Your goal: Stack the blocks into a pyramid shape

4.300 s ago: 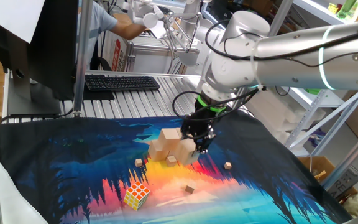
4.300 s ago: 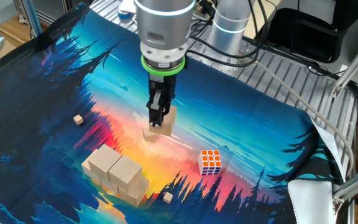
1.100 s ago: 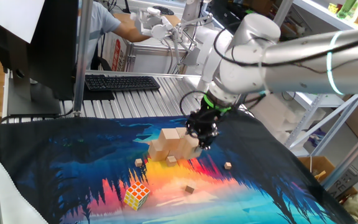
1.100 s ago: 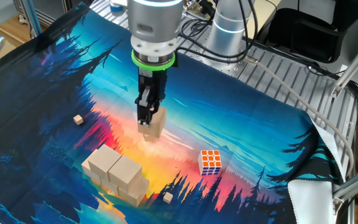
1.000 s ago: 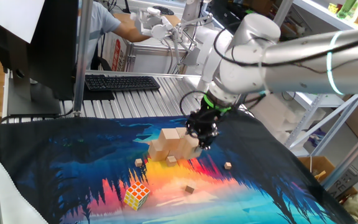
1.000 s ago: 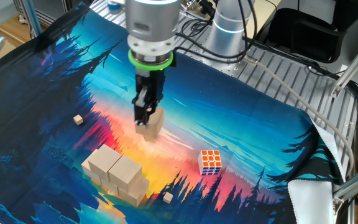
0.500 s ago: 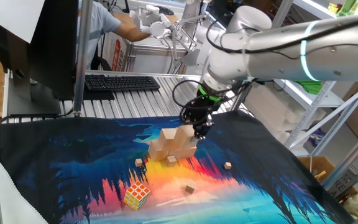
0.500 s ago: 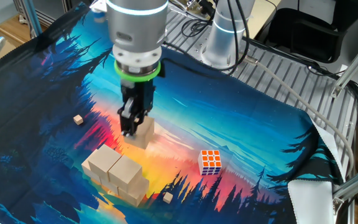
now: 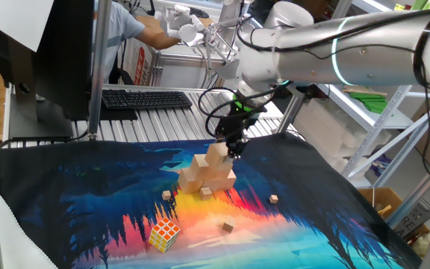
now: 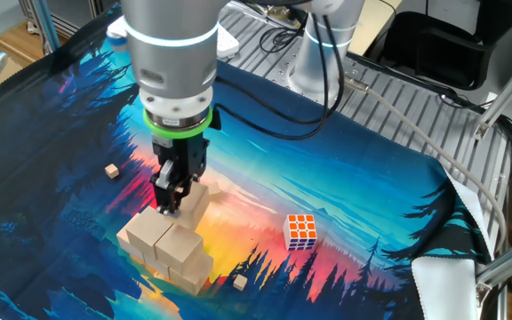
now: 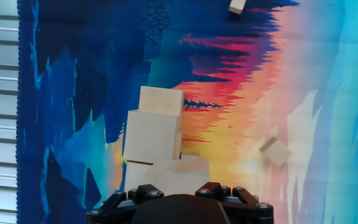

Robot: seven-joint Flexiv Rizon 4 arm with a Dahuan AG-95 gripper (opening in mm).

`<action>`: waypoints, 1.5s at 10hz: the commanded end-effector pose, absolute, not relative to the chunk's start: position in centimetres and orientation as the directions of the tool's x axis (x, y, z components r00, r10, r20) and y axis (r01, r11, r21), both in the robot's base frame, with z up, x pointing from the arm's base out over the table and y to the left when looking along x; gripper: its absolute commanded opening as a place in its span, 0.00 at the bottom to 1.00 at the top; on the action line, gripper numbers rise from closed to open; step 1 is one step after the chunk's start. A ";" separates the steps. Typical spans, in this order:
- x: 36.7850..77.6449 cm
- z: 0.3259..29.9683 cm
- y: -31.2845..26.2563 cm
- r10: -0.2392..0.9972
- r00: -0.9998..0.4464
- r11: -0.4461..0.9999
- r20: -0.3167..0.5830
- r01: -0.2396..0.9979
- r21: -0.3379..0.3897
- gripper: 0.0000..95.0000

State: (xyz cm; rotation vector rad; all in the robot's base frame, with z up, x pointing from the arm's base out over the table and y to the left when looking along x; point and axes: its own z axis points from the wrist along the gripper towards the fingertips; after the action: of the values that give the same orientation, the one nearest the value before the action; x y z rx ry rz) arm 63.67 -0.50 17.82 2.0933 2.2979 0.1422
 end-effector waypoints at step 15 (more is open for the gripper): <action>67.1 17.1 -1.1 0.999 0.005 -0.011 0.045 0.992 0.130 0.00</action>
State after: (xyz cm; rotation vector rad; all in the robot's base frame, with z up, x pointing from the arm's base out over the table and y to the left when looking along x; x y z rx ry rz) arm 66.98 -1.12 17.08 2.1823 2.1615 0.1897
